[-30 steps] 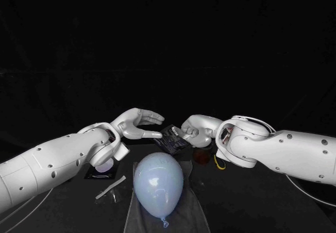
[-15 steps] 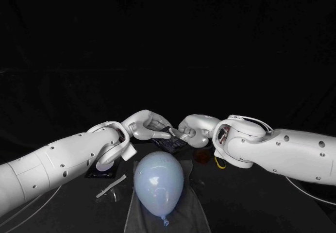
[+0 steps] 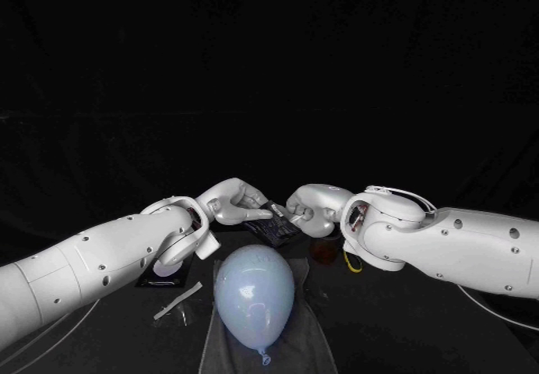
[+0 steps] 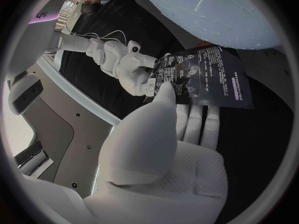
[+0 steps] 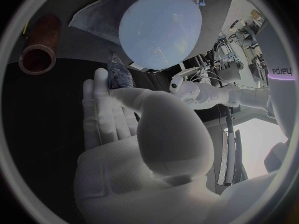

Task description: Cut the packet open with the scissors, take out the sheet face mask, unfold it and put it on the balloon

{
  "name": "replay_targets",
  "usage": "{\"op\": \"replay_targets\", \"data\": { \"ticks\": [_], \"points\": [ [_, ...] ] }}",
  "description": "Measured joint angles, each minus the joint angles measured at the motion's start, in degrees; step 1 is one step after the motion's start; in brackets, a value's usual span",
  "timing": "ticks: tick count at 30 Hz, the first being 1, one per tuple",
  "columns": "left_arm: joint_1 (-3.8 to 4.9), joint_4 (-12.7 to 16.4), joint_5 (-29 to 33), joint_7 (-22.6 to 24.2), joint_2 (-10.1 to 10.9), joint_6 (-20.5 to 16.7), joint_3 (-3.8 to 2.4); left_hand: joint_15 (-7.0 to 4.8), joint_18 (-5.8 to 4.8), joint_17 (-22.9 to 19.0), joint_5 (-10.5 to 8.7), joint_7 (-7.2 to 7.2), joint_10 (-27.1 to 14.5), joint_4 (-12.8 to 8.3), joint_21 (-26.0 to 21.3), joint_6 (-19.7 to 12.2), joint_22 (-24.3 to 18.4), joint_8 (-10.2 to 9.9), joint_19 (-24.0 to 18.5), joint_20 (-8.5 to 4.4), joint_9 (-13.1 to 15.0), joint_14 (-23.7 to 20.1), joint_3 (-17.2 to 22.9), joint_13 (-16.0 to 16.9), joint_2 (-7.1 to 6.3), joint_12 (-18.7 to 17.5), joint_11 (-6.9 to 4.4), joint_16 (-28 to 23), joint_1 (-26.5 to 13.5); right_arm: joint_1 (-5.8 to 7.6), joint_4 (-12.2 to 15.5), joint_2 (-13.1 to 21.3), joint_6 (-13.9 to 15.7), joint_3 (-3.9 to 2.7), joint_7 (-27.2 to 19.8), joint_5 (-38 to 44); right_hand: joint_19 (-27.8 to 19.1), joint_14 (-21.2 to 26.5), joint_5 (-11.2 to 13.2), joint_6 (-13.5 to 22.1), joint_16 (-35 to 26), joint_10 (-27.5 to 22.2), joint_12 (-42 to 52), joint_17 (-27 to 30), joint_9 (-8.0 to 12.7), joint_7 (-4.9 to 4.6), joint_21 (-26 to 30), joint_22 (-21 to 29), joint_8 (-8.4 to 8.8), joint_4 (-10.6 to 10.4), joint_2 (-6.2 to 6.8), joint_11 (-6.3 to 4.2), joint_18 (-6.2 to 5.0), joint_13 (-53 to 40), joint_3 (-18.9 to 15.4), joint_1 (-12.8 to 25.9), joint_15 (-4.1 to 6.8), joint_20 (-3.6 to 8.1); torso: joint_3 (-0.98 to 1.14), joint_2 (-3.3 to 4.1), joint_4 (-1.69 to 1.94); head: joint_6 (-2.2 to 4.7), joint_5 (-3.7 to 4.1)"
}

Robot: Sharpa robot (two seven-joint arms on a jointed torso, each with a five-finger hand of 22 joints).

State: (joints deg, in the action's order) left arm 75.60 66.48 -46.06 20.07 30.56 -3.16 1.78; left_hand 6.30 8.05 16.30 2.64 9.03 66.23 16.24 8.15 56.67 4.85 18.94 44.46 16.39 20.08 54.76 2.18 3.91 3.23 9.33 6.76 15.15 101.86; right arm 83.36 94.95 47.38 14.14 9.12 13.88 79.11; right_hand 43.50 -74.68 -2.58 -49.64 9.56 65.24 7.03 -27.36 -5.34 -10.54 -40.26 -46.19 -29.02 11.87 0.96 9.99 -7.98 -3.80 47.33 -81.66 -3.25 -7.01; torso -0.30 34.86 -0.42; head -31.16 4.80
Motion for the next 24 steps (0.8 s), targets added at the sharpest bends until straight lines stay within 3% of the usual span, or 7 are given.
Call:
{"op": "replay_targets", "data": {
  "ticks": [3, 6, 8, 9, 15, 16, 24],
  "points": [
    [0.01, 0.0, 0.1, 0.1, 0.0, 0.0, 0.00, -0.59, 0.83, 0.3, -0.04, -0.40, 1.6, 0.1, 0.1, 0.6, 0.0, 0.8, 0.5, 0.10, 0.1, 1.0, 1.0, 0.0, 0.02, 0.3, -0.64, 0.1, 0.0, 0.00, -0.2, -0.1, 0.2, 0.00, -0.1, 0.1, 0.0, 0.0, 0.0, 0.0, 0.0, 0.0, -0.2, -0.1, 0.1, 0.00, 0.0, 0.1, 0.56, -0.1, 0.02, 0.00, 0.00, 0.0, 0.1, 0.0, 0.00, 0.00, 0.00, 0.00, -0.01, 0.01, 0.01],
    [0.01, 0.0, 0.2, 0.2, 0.1, 0.0, 0.00, -0.65, 0.84, 0.4, -0.28, -0.48, 2.1, 0.1, 0.2, 0.7, 0.0, 1.3, 0.9, 0.09, 0.1, 1.5, 1.8, 0.0, 0.02, 0.3, -0.95, 0.1, 0.0, 0.00, -0.4, -0.1, 0.5, 0.01, -0.1, 0.1, 0.1, -0.3, -0.1, 0.0, -0.5, 0.8, -1.6, -0.1, 0.3, -0.59, 0.0, 0.3, 1.12, -0.5, 1.47, -0.37, -0.02, 0.0, -0.6, 0.8, 0.18, -0.14, 0.00, 0.00, 0.01, 0.01, -0.02],
    [0.01, 0.0, 0.2, 0.2, 0.1, -0.1, 0.00, -0.75, 0.85, 0.5, -0.18, -0.48, 2.3, 0.2, 0.2, 0.7, 0.0, 1.6, 0.9, 0.09, 0.1, 1.6, 2.0, 0.0, 0.02, 0.3, -0.90, 0.1, 0.0, 0.00, -0.5, -0.1, 0.8, 0.02, -0.2, 0.1, -0.5, 1.1, -0.6, 0.7, -1.6, 3.4, -2.5, 0.0, 0.6, -1.15, 1.1, 1.0, 2.00, -2.4, 3.92, -1.83, -1.72, 0.2, -3.9, 3.8, 0.05, -1.10, 0.00, 0.00, 0.01, 0.01, -0.03],
    [0.01, 0.0, 0.3, 0.2, 0.2, -0.1, 0.00, -0.80, 0.85, 0.5, -0.08, -0.48, 2.5, 0.3, 0.2, 0.7, -0.1, 1.6, 0.9, 0.10, 0.1, 1.6, 2.1, 0.0, 0.02, 0.3, -0.90, 0.1, 0.0, 0.00, -0.5, -0.1, 1.0, 0.02, -0.2, 0.1, -1.0, 2.1, -0.4, 1.3, -1.9, 4.6, -2.9, 0.1, 0.7, -1.22, 1.9, 1.6, 2.38, -3.3, 4.88, -2.14, -1.81, 0.0, -5.5, 5.2, -0.38, -1.60, 0.00, 0.00, 0.01, 0.01, -0.03],
    [-0.02, 0.0, 0.7, 0.2, 0.4, -0.3, 0.03, -0.97, 0.84, 0.7, -0.08, -0.50, 3.0, 0.3, 0.5, 0.6, 0.0, 1.9, 1.6, 0.08, 0.1, 2.2, 3.3, -0.1, 0.02, -0.1, -1.02, 0.1, 0.0, 0.02, -0.2, 0.6, 3.0, 0.01, -0.7, 0.0, -1.6, 5.6, -0.3, 3.0, -3.4, 2.3, -3.3, 0.4, 0.8, -1.53, 9.8, 8.1, 3.54, -8.7, 8.98, -1.44, -2.66, 0.1, -11.7, 9.9, -2.08, -4.19, 0.00, 0.01, 0.01, 0.04, -0.03],
    [-0.02, 0.0, 0.7, 0.2, 0.4, -0.3, 0.03, -1.07, 0.84, 0.7, -0.09, -0.50, 3.2, 0.3, 0.6, 0.6, 0.0, 1.9, 1.7, 0.11, 0.1, 2.3, 3.7, -0.1, -0.07, -0.2, -1.05, 0.1, -0.1, 0.02, -0.1, 0.8, 3.4, 0.01, -0.9, -0.1, -0.7, 6.2, -0.3, 3.0, -3.6, 1.8, -3.3, 0.4, 0.7, -1.58, 12.7, 10.9, 3.76, -10.8, 9.72, -1.39, -2.70, 0.1, -13.0, 10.4, -2.26, -5.08, 0.00, 0.01, 0.01, 0.04, -0.03],
    [-0.03, 0.0, 1.1, 0.0, 0.7, -1.4, 0.04, -0.88, 1.70, 0.8, -0.11, -0.49, 3.3, 0.3, 0.6, 0.6, 0.0, 2.0, 2.1, 0.10, 0.1, 2.5, 4.6, -0.1, -0.56, -0.4, -1.13, 0.1, -0.5, 0.04, 0.6, 3.0, 7.7, 0.00, -2.7, -0.4, 4.4, 7.7, -0.3, 2.6, -3.7, 1.5, -2.9, 0.1, 0.0, -1.26, 21.7, 20.4, 3.76, -19.0, 12.31, -1.37, -2.71, -0.1, -20.2, 7.5, -2.72, -5.79, 0.02, -0.02, -0.02, -0.02, -0.19]
  ]
}}
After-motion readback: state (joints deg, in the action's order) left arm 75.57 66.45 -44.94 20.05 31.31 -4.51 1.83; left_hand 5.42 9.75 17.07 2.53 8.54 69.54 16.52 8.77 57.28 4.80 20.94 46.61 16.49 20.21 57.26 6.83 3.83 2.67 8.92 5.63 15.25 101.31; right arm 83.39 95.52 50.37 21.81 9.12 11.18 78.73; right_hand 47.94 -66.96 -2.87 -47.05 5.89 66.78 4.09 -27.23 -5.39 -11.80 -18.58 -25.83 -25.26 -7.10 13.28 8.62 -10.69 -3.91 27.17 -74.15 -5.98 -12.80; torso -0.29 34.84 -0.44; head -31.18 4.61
